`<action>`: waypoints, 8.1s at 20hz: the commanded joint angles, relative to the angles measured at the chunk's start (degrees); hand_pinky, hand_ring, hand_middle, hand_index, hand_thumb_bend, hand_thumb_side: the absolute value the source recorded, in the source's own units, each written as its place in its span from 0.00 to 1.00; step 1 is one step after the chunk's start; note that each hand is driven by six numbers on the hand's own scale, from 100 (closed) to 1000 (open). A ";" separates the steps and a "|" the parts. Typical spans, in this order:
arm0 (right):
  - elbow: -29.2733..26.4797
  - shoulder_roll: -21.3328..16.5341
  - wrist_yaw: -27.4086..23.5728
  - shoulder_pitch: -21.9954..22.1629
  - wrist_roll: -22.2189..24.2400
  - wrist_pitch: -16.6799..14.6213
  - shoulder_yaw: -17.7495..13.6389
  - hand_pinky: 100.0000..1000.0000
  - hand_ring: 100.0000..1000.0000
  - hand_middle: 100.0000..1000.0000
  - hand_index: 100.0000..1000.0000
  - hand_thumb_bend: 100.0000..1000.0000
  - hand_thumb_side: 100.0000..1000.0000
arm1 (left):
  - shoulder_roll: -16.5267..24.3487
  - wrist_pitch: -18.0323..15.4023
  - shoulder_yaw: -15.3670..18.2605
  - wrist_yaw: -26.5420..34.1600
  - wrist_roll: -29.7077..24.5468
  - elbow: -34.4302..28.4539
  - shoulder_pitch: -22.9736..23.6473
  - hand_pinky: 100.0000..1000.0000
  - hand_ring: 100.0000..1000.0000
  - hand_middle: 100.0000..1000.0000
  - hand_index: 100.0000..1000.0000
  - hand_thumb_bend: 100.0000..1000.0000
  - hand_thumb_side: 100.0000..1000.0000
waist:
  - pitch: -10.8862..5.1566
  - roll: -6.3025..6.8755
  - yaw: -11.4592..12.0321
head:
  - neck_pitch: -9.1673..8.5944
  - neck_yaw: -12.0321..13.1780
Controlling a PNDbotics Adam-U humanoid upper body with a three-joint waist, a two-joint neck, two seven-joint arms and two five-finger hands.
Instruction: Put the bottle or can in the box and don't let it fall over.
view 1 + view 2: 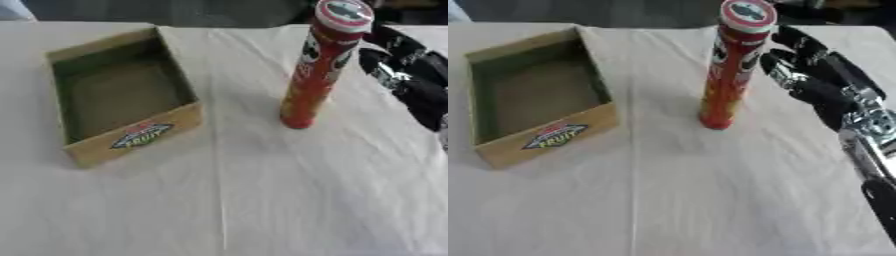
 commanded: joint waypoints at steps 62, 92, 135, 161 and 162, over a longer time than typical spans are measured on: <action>4.49 -3.00 -1.47 -7.60 4.16 1.08 1.63 1.00 1.00 0.99 1.00 0.19 0.35 | 0.79 -0.25 0.36 0.16 -0.60 -0.96 -1.24 0.61 0.98 0.82 0.75 0.43 0.30 | 1.02 0.20 1.64 | -3.42 -1.08; 6.67 -3.95 0.86 -10.19 4.50 2.05 2.00 1.00 1.00 0.98 1.00 0.21 0.35 | 0.41 -0.34 0.25 0.48 -1.02 -1.01 -2.13 0.62 0.98 0.82 0.75 0.42 0.31 | 2.86 0.38 2.39 | -5.30 -1.88; 9.77 -4.07 2.51 -12.63 7.00 2.52 2.45 1.00 1.00 0.95 1.00 0.26 0.28 | -0.01 -0.39 0.13 0.52 -1.50 -1.08 -2.70 0.62 0.98 0.82 0.75 0.42 0.30 | 3.32 0.31 3.37 | -6.15 -2.77; 11.59 -2.80 -0.03 -13.88 5.76 1.71 3.37 1.00 0.89 0.85 1.00 0.28 0.27 | 0.01 -0.37 0.13 0.37 -1.76 -1.06 -2.68 0.62 0.98 0.82 0.75 0.42 0.30 | 3.34 0.32 3.37 | -6.53 -2.97; 11.55 -2.75 -0.44 -13.83 5.47 1.62 3.42 1.00 0.88 0.84 1.00 0.28 0.26 | 0.02 -0.38 0.13 0.36 -1.77 -1.07 -2.68 0.62 0.98 0.82 0.75 0.43 0.30 | 3.32 0.31 3.37 | -6.53 -2.95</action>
